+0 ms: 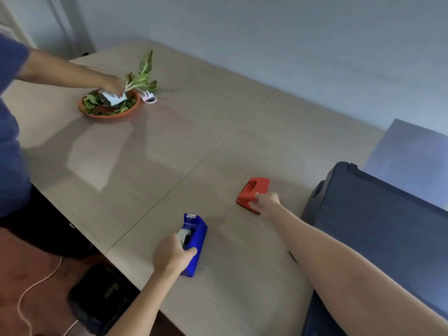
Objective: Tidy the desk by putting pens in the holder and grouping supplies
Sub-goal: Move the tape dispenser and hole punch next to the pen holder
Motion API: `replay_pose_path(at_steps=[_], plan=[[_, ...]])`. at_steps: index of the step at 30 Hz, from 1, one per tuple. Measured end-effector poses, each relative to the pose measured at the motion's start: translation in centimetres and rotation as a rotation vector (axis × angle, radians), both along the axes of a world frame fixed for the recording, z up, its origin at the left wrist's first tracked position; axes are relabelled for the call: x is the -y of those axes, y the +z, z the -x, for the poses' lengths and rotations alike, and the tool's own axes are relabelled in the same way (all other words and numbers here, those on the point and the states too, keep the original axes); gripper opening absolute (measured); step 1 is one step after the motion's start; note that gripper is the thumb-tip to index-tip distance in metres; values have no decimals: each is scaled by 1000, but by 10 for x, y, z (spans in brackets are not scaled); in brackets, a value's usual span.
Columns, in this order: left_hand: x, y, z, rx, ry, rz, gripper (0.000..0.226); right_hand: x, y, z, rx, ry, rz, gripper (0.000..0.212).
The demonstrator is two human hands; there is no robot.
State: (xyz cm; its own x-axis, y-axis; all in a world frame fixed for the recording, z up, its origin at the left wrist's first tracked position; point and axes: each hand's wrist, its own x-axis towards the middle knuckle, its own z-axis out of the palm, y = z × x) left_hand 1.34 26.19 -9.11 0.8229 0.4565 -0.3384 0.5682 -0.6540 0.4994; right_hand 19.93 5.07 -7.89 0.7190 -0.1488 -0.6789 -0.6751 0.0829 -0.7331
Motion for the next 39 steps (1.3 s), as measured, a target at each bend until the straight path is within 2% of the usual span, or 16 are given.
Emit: replay_pose_path(at_steps=[3,5,7,9,13,15,17,18,19,21,24,27,33,37,39], plan=[[-12,9,-2,-40,134,268,37,0,3,-4,28,40,6,14],[-12,21,-4,-18,184,441,48,3,14,-6,52,34,71,16],[-2,39,-7,16,164,547,49,16,33,-4,91,49,69,16],[11,61,-9,68,135,622,43,32,56,-2,150,92,38,15],[57,110,-16,167,21,704,49,86,124,13,323,189,-46,7],[94,133,-18,210,-67,717,38,128,163,27,401,191,-72,3],[132,152,-19,240,-145,742,18,170,199,45,471,180,-76,7],[158,162,-18,243,-192,759,19,198,215,58,505,169,-70,6],[182,168,-16,246,-225,771,30,222,229,70,538,161,-68,4],[232,181,-11,235,-293,757,34,273,250,95,595,124,-49,17],[307,192,3,195,-404,754,25,350,267,135,650,65,3,26],[374,189,18,124,-494,741,32,424,269,171,655,-37,39,28],[516,160,55,-45,-658,687,30,561,241,243,593,-277,79,24],[587,132,74,-128,-766,475,38,618,206,275,515,-409,75,8],[611,117,82,-142,-831,327,34,638,184,285,471,-450,58,4]])
